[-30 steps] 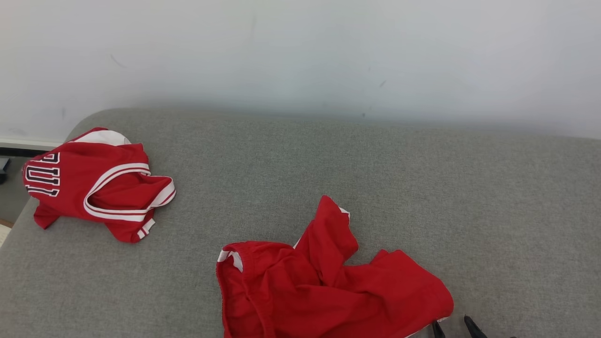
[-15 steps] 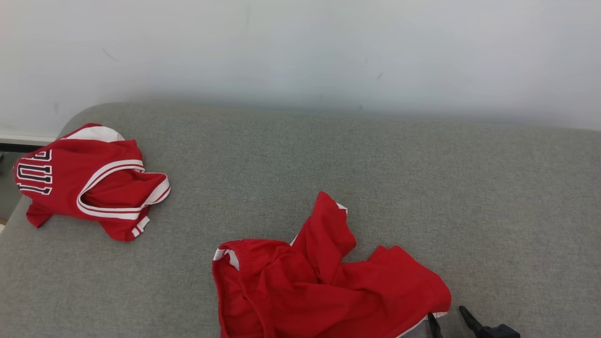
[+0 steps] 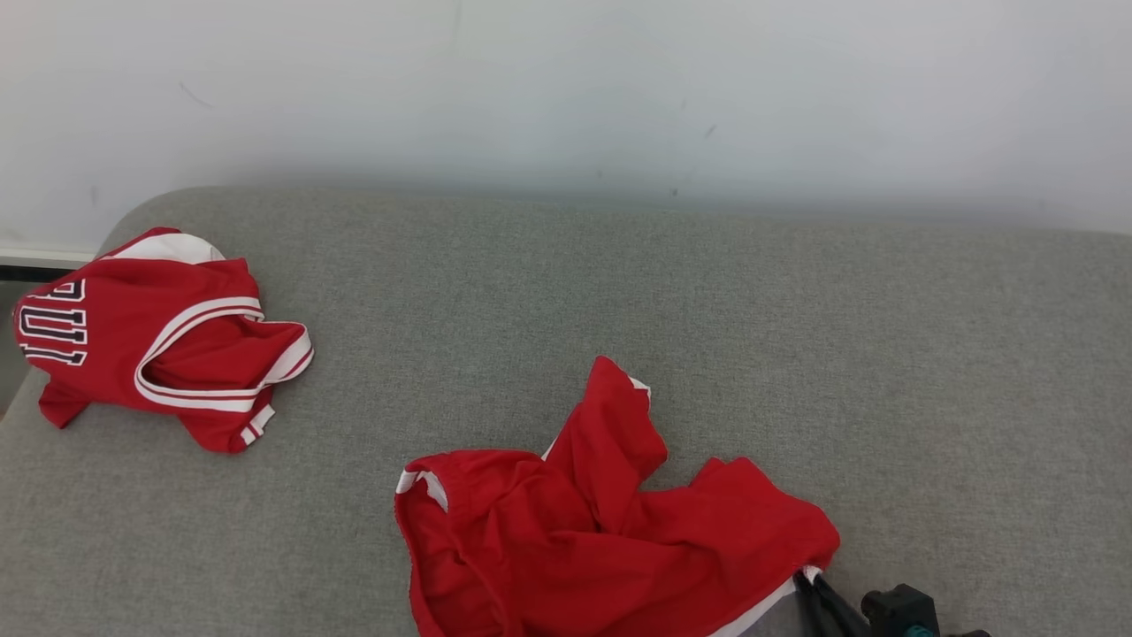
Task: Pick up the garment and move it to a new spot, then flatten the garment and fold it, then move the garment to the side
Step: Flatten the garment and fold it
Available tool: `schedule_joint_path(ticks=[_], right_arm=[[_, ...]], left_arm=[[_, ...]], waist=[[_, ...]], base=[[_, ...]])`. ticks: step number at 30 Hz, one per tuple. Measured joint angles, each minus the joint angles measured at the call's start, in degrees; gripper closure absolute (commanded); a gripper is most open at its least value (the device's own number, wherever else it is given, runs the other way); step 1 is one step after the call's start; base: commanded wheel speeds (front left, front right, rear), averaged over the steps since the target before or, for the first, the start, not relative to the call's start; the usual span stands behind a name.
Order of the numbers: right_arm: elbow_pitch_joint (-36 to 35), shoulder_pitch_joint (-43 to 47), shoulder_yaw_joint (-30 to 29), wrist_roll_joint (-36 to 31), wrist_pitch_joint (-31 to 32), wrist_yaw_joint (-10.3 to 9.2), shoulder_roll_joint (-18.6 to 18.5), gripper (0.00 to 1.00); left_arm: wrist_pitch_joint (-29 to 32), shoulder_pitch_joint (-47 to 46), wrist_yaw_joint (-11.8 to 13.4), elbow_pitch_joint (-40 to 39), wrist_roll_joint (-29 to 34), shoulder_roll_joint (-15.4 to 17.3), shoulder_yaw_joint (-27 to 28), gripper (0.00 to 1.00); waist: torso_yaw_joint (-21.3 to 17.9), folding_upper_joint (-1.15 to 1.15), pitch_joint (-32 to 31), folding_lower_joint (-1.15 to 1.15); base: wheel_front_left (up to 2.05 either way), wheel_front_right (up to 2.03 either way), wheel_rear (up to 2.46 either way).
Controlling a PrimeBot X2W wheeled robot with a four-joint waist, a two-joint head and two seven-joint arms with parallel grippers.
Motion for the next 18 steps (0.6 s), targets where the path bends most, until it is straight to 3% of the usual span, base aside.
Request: schedule_joint_path(ticks=[6, 11, 18], right_arm=[[-3.58, 1.99, -1.37, 1.33, 0.07, 0.04, -0.14, 1.0], [-12.2, 8.73, -3.77, 2.82, 0.08, 0.04, 0.65, 1.0], [-22.75, 13.01, -4.65, 4.15, 0.07, 0.04, 1.27, 1.0]], left_arm=[[0.0, 1.06, 0.0, -3.15, -2.35, -0.07, 2.78, 1.0], [-0.01, 6.23, 0.0, -10.14, -1.96, 0.51, 8.37, 1.0], [-0.01, 8.96, -0.01, -16.64, -0.62, -0.1, 11.91, 1.0]], waist=[[0.32, 0.0, -0.85, 0.0], [0.97, 0.0, -1.7, 0.0], [0.07, 0.0, -1.45, 0.0]], base=[[0.0, 0.0, 0.0], [0.0, 0.0, 0.0], [0.0, 0.0, 0.0]])
